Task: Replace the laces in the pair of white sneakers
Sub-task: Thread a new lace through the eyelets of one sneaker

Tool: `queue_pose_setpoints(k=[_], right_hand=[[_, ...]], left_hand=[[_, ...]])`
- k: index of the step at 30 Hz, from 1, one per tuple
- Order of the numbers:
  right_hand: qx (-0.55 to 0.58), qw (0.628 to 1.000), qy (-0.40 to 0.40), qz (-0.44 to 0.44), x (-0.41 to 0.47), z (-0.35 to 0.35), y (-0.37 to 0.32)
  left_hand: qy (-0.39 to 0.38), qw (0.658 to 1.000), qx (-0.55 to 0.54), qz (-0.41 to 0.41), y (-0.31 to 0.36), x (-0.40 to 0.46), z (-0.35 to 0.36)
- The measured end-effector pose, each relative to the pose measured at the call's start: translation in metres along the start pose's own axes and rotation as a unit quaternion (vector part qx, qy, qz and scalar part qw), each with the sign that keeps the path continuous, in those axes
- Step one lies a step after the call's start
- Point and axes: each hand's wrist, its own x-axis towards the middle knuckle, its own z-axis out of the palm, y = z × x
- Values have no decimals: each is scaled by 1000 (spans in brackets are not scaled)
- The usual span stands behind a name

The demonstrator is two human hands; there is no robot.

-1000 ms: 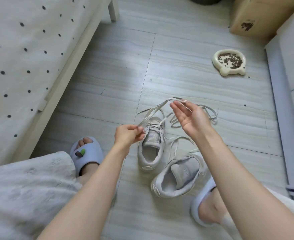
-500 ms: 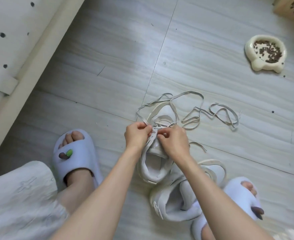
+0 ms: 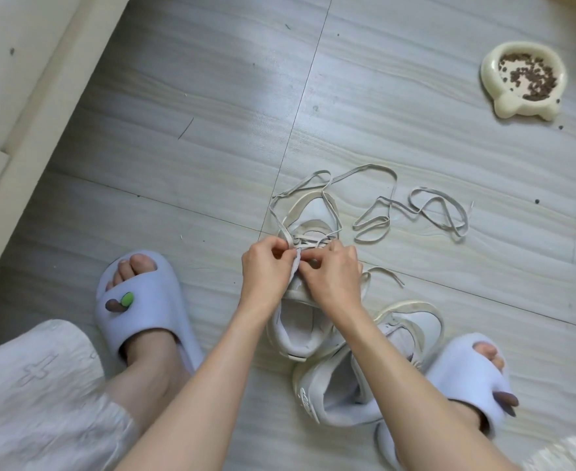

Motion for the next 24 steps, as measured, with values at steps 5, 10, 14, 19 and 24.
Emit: queue_pose_setpoints(k=[5, 10, 14, 19, 24], right_hand=[[18, 1000, -10, -1, -1, -2, -1], [129, 992, 17, -4, -9, -13, 8], [354, 931, 31, 78, -18, -38, 12], [796, 563, -4, 223, -21, -71, 19], [809, 532, 23, 250, -23, -72, 24]], left_hand=[[-52, 990, -102, -78, -6, 6, -2], [-63, 860, -481, -160, 7, 21, -27], [-64, 805, -571, -147, 19, 31, -60], [-54, 799, -586, -126, 13, 32, -88], [-107, 815, -547, -160, 3, 25, -82]])
